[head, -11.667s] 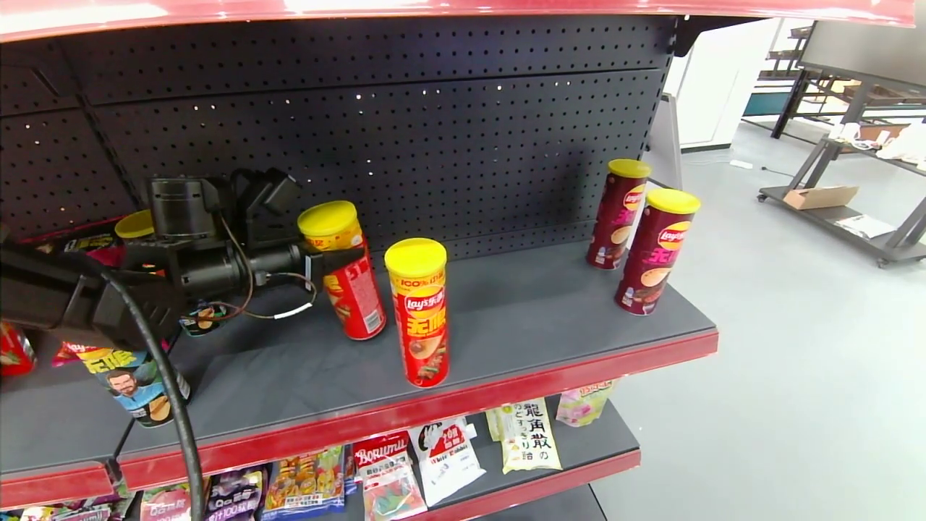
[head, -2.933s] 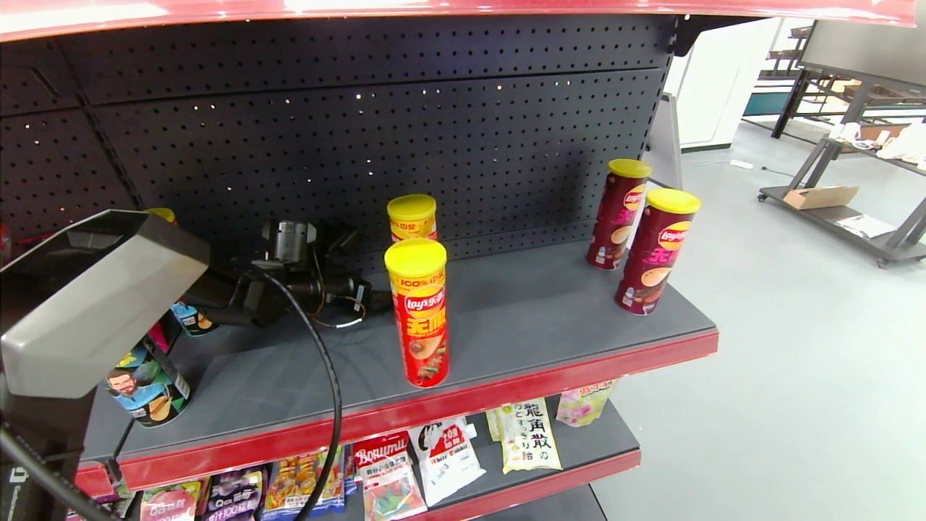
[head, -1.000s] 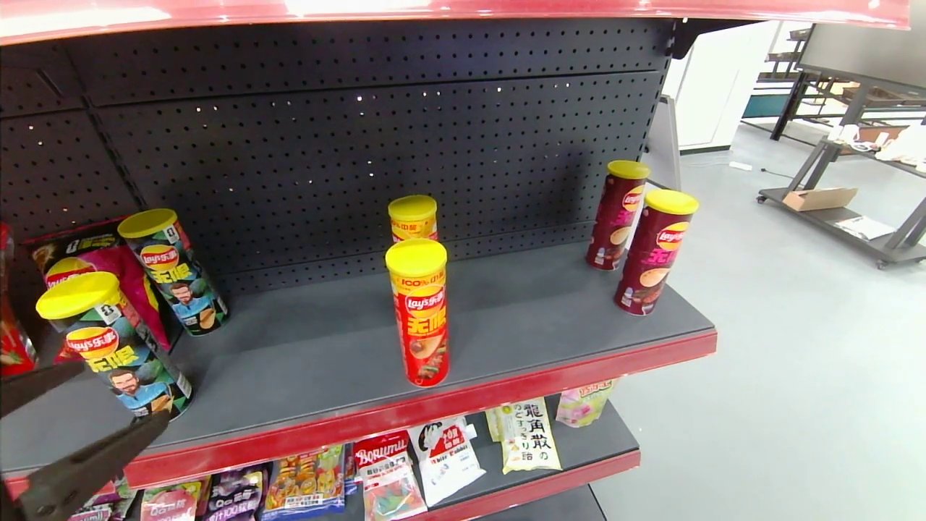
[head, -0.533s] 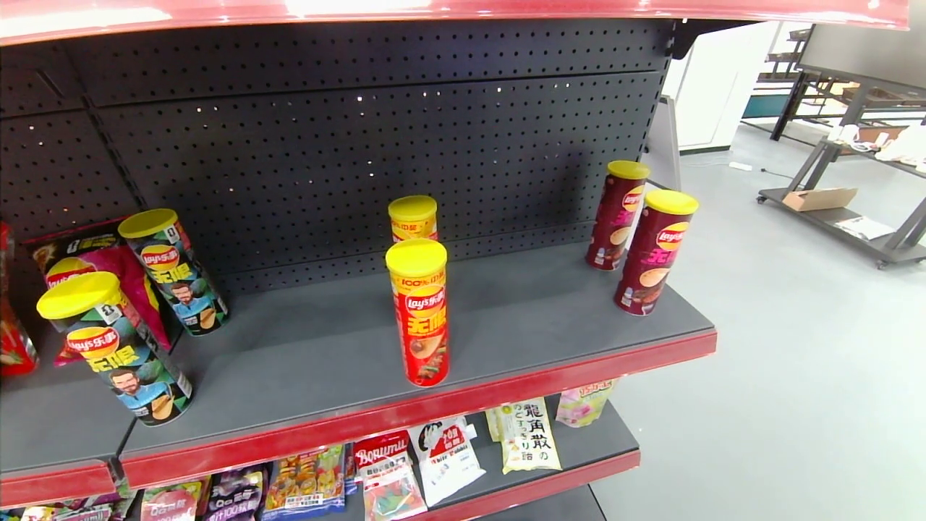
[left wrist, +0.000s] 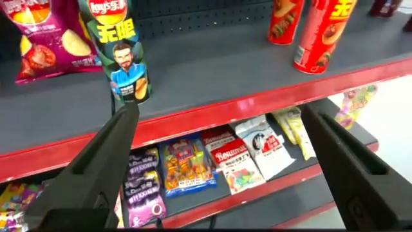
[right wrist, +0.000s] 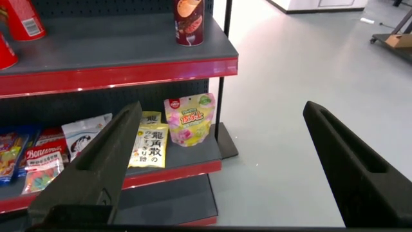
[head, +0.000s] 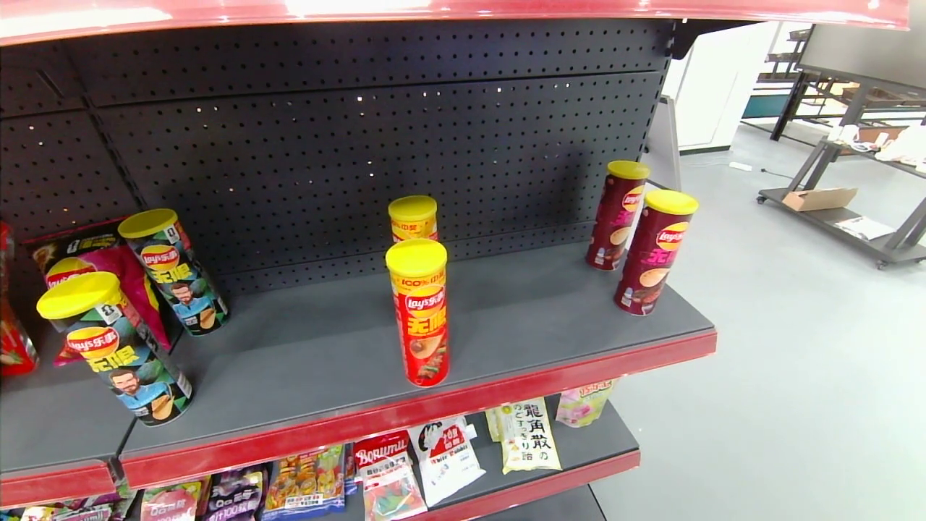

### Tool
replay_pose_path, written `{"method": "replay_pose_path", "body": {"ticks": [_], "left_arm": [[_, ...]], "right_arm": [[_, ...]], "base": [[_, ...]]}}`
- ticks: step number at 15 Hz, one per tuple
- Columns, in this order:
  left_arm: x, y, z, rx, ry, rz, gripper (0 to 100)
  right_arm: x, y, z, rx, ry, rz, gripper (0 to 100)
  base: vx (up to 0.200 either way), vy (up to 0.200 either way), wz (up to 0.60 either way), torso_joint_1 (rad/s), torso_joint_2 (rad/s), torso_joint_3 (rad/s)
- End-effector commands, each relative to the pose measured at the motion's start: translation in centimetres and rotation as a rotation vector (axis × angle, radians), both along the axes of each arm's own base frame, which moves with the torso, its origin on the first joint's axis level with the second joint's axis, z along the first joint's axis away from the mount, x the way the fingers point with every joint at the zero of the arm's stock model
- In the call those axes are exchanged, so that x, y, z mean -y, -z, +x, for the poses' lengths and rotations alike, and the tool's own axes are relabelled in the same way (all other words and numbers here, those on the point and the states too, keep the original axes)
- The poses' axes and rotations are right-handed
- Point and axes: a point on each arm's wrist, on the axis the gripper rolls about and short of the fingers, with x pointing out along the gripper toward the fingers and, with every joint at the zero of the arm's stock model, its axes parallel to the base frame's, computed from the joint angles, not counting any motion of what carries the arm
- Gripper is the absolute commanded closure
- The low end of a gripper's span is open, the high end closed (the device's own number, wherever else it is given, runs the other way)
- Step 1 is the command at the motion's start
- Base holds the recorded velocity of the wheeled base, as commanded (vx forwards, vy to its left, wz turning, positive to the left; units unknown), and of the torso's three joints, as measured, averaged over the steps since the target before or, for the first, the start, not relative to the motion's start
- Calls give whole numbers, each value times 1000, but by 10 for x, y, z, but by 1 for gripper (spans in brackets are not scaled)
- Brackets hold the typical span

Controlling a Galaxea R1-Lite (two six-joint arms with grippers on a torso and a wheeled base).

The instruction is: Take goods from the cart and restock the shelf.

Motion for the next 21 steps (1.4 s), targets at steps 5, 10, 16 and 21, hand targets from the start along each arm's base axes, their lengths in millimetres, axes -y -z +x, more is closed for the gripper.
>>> {"method": "replay_pose_path", "body": {"ticks": [5,10,16,21], "left_arm": [[0,4,0,0,-5,10,0],[0,4,0,0,-4,10,0],[0,6,3,28,-14,8,0],[-2,13,6,41,-78,7,0]], "right_arm": [[0,0,0,-1,-3,1,0],[0,0,0,-1,-3,2,0],[0,0,0,-1,-3,22,0],[0,0,0,1,0,59,0]], "base": [[0,0,480,3,1,0],[0,0,480,7,2,2],[0,0,0,0,0,0],[0,0,0,0,0,0]]}}
